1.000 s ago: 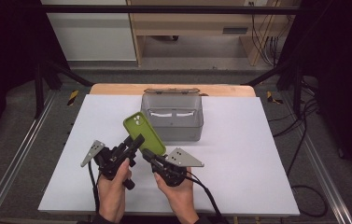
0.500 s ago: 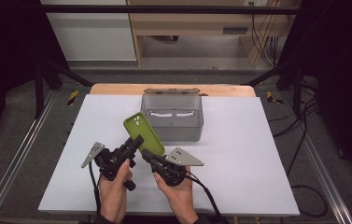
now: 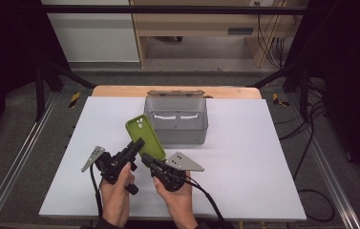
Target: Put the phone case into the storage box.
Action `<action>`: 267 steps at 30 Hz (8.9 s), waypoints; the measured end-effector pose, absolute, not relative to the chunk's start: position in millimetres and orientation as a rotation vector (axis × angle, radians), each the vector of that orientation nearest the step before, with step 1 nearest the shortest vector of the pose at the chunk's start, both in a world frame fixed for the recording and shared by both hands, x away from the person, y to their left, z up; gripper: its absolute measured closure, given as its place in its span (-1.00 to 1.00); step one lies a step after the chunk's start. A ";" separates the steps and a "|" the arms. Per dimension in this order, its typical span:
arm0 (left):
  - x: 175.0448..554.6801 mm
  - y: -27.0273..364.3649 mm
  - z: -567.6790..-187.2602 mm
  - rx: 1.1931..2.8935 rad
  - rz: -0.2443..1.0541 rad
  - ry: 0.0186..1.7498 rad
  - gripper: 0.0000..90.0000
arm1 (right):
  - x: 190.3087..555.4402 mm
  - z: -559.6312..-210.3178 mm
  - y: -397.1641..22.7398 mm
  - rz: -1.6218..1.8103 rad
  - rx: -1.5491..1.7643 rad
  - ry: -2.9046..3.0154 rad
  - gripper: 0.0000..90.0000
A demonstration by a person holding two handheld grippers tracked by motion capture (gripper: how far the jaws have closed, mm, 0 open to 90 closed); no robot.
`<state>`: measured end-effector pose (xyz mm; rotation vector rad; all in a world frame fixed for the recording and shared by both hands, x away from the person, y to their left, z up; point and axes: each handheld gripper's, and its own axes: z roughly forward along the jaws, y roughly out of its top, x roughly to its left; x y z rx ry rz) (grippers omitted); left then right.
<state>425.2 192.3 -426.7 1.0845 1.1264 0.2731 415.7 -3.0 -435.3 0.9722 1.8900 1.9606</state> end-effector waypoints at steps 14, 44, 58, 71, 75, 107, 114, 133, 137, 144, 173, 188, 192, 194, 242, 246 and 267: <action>424.8 194.7 -428.6 1.076 0.248 1.126 0.71 | 414.3 -439.9 2.9 1.986 0.991 1.906 0.96; 421.1 213.3 -423.7 1.134 0.456 1.147 0.72 | 433.9 -440.9 -27.8 1.535 0.929 1.958 -0.30; 418.7 223.7 -415.1 1.144 0.535 1.135 0.72 | 443.5 -443.9 -35.0 1.317 0.878 2.128 -0.78; 418.9 229.1 -413.3 1.160 0.557 1.138 0.72 | 450.9 -437.2 -65.7 1.317 0.933 2.126 -0.76; 419.6 231.3 -413.3 1.161 0.564 1.143 0.72 | 453.0 -434.6 -76.6 1.316 0.949 2.108 -0.76; 418.8 232.3 -415.4 1.229 0.622 1.141 0.72 | 437.6 -435.7 -168.5 1.336 0.967 2.025 -0.82; 419.5 232.2 -416.1 1.234 0.626 1.141 0.72 | 429.1 -449.6 -190.1 1.306 0.980 1.947 -0.87; 419.3 234.1 -416.1 1.231 0.628 1.145 0.72 | 407.2 -457.4 -241.9 1.339 1.022 1.769 -0.91; 419.3 234.0 -416.1 1.225 0.608 1.148 0.72 | 405.6 -457.5 -246.4 1.379 0.967 1.726 -0.93; 420.5 233.5 -409.7 1.223 0.589 1.144 0.72 | 406.5 -461.6 -237.8 1.460 0.930 1.758 -0.93; 472.4 181.9 -346.1 1.327 0.580 1.090 0.72 | 405.0 -463.9 -223.4 1.466 0.909 1.820 -0.92; 534.9 156.3 -331.6 1.483 0.716 1.049 0.72 | 406.6 -464.5 -224.2 1.405 0.962 1.847 -0.90; 548.1 155.0 -332.4 1.471 0.697 1.093 0.72 | 406.3 -465.8 -222.0 1.392 0.943 1.861 -0.88; 553.9 156.2 -333.1 1.459 0.694 1.119 0.72 | 406.1 -466.3 -220.9 1.399 0.949 1.857 -0.87; 577.0 152.2 -357.1 1.494 0.741 1.193 0.72 | 405.2 -465.5 -221.7 1.391 0.966 1.832 -0.90; 576.8 151.7 -361.2 1.508 0.761 1.188 0.72 | 405.2 -465.5 -221.8 1.393 0.966 1.835 -0.90; 578.4 150.5 -381.3 1.575 0.787 1.168 0.72 | 405.7 -467.0 -220.1 1.395 0.970 1.856 -0.90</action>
